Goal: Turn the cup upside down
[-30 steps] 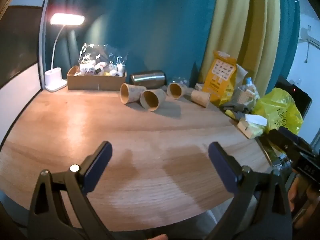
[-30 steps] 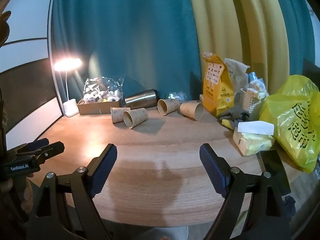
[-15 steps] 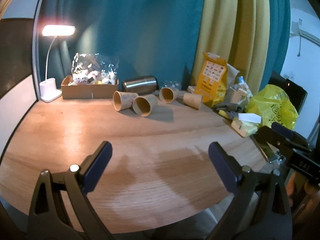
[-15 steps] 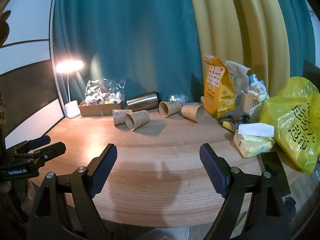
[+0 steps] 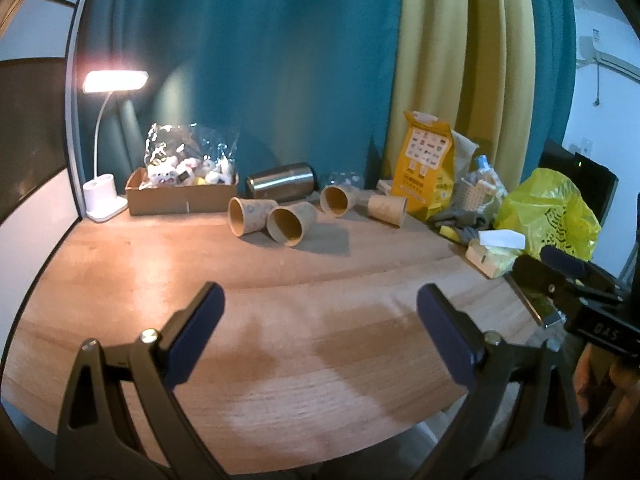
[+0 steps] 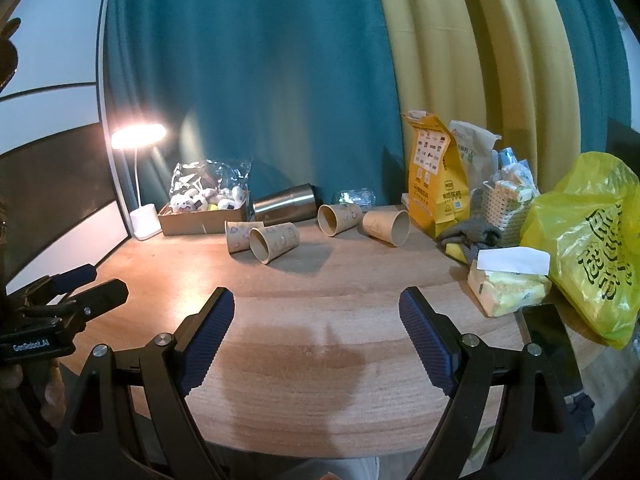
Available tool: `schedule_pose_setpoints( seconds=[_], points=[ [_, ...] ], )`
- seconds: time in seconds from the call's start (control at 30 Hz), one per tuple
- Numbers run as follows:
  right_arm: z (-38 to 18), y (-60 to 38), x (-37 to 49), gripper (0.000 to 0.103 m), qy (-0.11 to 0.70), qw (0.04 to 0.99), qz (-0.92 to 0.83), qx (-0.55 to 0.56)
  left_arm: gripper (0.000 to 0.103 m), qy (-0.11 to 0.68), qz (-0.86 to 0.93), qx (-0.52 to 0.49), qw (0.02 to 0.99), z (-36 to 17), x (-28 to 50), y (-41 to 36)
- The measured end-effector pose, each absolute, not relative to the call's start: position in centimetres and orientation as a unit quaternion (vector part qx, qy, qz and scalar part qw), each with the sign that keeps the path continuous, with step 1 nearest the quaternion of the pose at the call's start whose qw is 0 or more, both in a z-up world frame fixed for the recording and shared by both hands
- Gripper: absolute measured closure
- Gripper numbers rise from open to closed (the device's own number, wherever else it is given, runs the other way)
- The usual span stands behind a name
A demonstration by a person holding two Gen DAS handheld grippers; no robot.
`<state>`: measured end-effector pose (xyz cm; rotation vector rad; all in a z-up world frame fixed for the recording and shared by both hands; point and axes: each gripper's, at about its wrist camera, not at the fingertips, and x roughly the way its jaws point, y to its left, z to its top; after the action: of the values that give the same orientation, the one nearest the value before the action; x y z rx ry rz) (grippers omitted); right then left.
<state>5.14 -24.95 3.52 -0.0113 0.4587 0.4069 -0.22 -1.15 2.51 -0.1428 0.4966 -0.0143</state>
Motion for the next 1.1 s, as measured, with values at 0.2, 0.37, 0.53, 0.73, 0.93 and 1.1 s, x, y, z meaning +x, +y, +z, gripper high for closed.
schedule_pose_setpoints(
  seconds=[0.2, 0.37, 0.53, 0.73, 0.93, 1.1],
  points=[
    [3.57, -24.86, 5.24, 0.016, 0.226, 0.954, 0.200, -0.005, 0.005, 0.244, -0.007, -0.067, 0.968, 2.62, -0.14, -1.20],
    [3.60, -24.86, 5.37, 0.016, 0.227, 0.953, 0.200, -0.004, 0.005, 0.244, -0.008, -0.069, 0.967, 2.75, 0.01, -1.13],
    [3.73, -24.73, 5.44, 0.016, 0.228, 0.953, 0.202, -0.004, 0.005, 0.243, -0.008, -0.075, 0.967, 2.92, 0.16, -0.97],
    [3.74, -24.64, 5.62, 0.016, 0.229, 0.952, 0.202, -0.004, 0.005, 0.240, -0.007, -0.081, 0.967, 3.05, 0.22, -0.77],
    [3.69, -24.66, 5.67, 0.016, 0.228, 0.953, 0.201, -0.003, 0.005, 0.240, -0.007, -0.082, 0.967, 3.06, 0.20, -0.85],
    [3.67, -24.67, 5.73, 0.016, 0.228, 0.952, 0.201, -0.003, 0.005, 0.240, -0.007, -0.081, 0.967, 3.12, 0.24, -1.14]
  ],
)
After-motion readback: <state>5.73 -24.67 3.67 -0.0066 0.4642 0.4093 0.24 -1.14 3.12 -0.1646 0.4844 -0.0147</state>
